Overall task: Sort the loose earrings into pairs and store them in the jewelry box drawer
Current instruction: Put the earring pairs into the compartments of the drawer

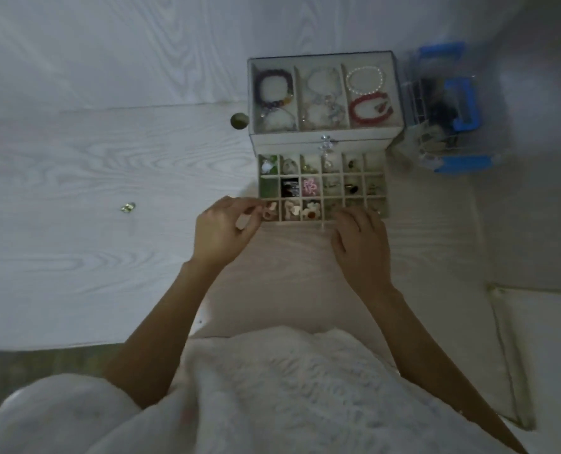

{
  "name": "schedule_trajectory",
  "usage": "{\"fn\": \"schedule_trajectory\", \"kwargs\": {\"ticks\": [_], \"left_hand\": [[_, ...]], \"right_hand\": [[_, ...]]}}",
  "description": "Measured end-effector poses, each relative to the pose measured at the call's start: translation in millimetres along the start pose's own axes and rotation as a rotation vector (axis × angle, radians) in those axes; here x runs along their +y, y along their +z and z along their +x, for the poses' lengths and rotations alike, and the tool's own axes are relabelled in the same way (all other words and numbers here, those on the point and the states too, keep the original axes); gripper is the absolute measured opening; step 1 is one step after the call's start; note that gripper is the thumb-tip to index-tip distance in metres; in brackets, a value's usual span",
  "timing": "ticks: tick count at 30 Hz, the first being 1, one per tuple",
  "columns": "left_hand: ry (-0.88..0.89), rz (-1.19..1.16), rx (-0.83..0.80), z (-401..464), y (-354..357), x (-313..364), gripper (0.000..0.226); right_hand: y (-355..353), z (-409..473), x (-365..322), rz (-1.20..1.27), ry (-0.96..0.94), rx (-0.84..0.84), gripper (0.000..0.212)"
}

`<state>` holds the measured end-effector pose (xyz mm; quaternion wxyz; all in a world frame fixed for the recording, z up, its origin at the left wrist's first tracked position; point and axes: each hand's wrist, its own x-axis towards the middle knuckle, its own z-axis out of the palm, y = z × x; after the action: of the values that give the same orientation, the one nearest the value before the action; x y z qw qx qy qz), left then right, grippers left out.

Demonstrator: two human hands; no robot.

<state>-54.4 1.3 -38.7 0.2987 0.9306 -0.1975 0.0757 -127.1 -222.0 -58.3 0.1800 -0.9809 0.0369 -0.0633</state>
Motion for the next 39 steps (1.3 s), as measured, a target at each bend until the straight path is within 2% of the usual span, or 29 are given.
{"fn": "schedule_trajectory", "kwargs": {"ticks": [4,7,10,12,18,22,28,32,39], "left_hand": [[-0.357,0.007,0.057,-27.3,-29.5,-61.9,0.019],[-0.563,0.026,0.126,-35.6,-44.1,-102.0,0.03],[-0.761,0.041,0.095,-31.7,-59.5,-133.2,0.045],[-0.824,0.022,0.066,-24.6,-63.9,-145.6,0.044],[-0.696,0.013,0.004,-20.3,-72.0,-158.2,0.023],[-0.647,0.041,-0.045,-19.5,-74.8,-156.8,0.015],[-0.459,0.018,-0.239,-16.3,-59.8,-138.3,0.012],[-0.381,0.036,-0.211,-14.3,-49.1,-126.1,0.01],[-0.356,0.037,-0.159,-13.8,-43.4,-120.3,0.011]], "right_hand": [[22.5,11.3,-46.1,0.044,-0.184,-0.079,0.031],[39.6,24.7,-82.5,0.069,-0.31,-0.071,0.026],[53.3,37.7,-114.7,0.04,-0.304,-0.112,0.033],[55.1,41.2,-123.8,0.001,-0.246,-0.141,0.04],[59.7,39.9,-129.5,-0.057,-0.181,-0.193,0.033],[57.0,36.6,-133.5,-0.084,-0.19,-0.225,0.04],[56.6,31.6,-125.3,-0.016,-0.193,-0.203,0.036],[53.4,27.2,-122.1,-0.062,-0.168,-0.167,0.039],[50.1,27.3,-117.8,-0.213,-0.143,-0.184,0.048]]}}
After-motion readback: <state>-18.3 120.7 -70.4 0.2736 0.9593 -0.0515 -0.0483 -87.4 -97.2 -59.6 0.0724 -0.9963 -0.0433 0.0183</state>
